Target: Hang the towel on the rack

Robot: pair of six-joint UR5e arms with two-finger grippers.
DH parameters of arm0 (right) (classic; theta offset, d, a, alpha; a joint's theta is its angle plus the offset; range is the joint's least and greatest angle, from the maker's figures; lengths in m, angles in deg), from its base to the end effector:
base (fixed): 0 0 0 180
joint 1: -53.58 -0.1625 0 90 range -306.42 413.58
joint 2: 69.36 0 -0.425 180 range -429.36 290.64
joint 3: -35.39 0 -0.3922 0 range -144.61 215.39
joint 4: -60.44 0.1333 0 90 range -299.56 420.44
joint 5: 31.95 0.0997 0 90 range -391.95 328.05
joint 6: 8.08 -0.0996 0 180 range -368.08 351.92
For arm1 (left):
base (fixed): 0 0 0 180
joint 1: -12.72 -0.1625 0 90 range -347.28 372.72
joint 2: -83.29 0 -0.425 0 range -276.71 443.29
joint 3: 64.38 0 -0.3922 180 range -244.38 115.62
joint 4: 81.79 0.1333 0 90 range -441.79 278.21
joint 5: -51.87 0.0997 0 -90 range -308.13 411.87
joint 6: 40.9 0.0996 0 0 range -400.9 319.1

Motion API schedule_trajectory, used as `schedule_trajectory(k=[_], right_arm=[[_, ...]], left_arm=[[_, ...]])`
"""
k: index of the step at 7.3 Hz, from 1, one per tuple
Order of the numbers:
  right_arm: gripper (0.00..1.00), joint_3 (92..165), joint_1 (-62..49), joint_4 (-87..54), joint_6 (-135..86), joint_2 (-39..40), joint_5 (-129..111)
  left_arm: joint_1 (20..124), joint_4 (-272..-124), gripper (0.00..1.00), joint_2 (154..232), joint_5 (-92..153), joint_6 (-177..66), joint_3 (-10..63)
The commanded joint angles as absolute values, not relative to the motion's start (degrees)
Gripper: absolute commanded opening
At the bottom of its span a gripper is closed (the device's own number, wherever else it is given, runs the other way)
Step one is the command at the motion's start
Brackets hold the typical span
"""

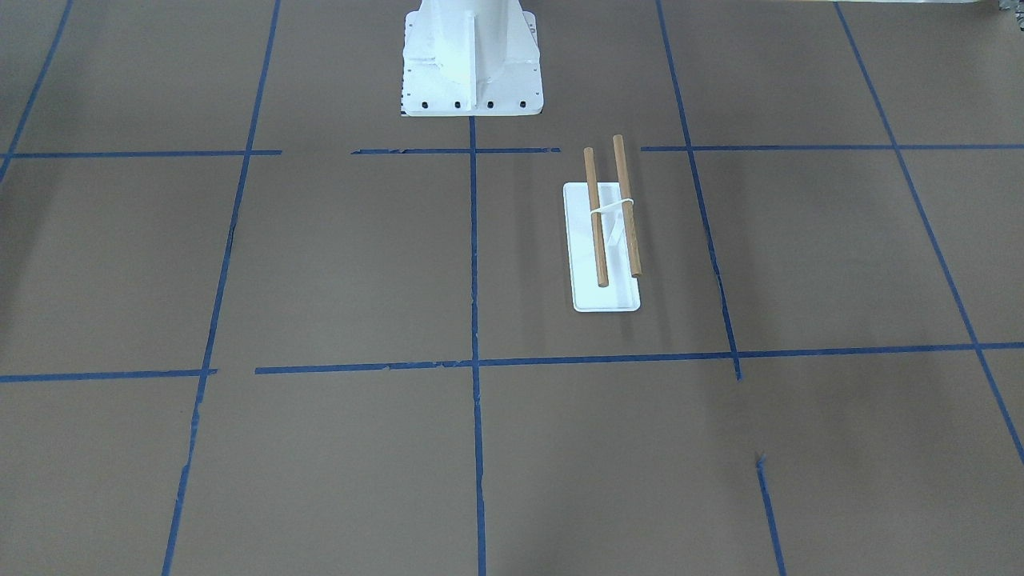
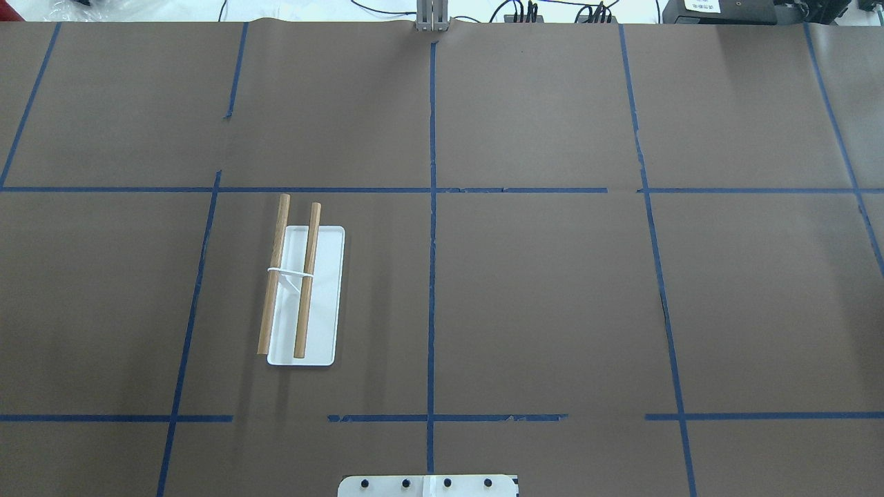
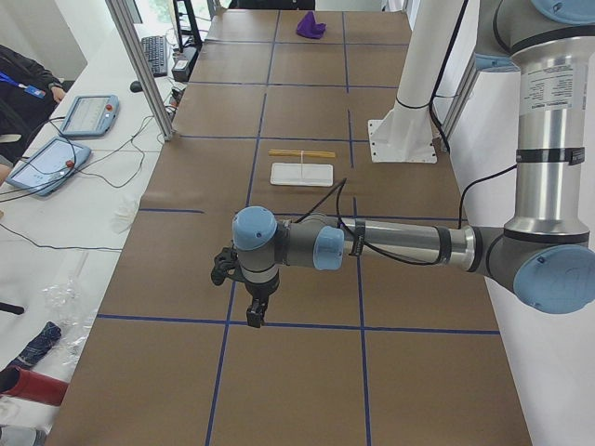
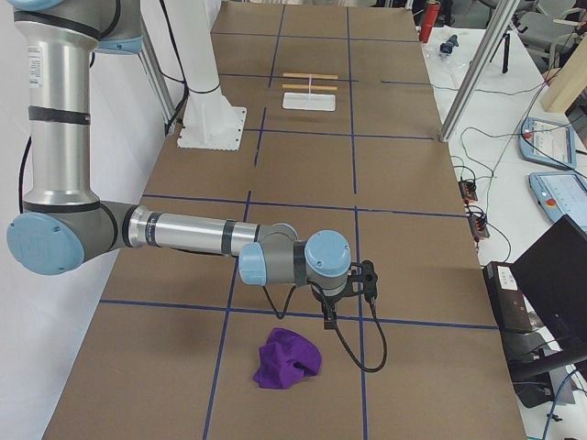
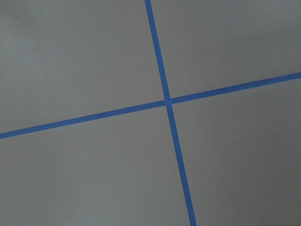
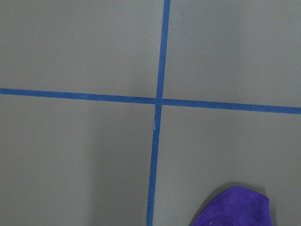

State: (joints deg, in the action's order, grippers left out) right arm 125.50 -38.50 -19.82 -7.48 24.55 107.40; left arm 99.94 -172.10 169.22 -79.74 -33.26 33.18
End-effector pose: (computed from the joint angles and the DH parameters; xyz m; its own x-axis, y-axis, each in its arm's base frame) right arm 0.0747 -0.4658 0.6667 0.6542 -0.0652 0.7535 -0.0293 0.9933 0.1114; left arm -0.0445 -0.4684 0.6303 0.7316 0.2120 -0.6479 -0.1470 0.9771 0.1538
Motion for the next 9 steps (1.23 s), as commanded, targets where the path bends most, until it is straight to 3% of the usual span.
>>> schedule_trajectory(k=[1,4,9], right_arm=[[1.00,125.04,-38.53,-19.63,-7.38,24.60,106.84],[1.00,124.77,-39.32,-19.54,-7.29,24.69,106.57],[1.00,115.29,-39.32,-14.97,2.29,28.98,102.88]], left_arm=[[99.99,-171.96,1.00,169.16,-81.80,-32.73,33.18],[99.90,-172.84,1.00,170.21,-85.92,-33.78,32.74],[99.73,-172.75,1.00,172.94,-86.03,-33.69,33.79]])
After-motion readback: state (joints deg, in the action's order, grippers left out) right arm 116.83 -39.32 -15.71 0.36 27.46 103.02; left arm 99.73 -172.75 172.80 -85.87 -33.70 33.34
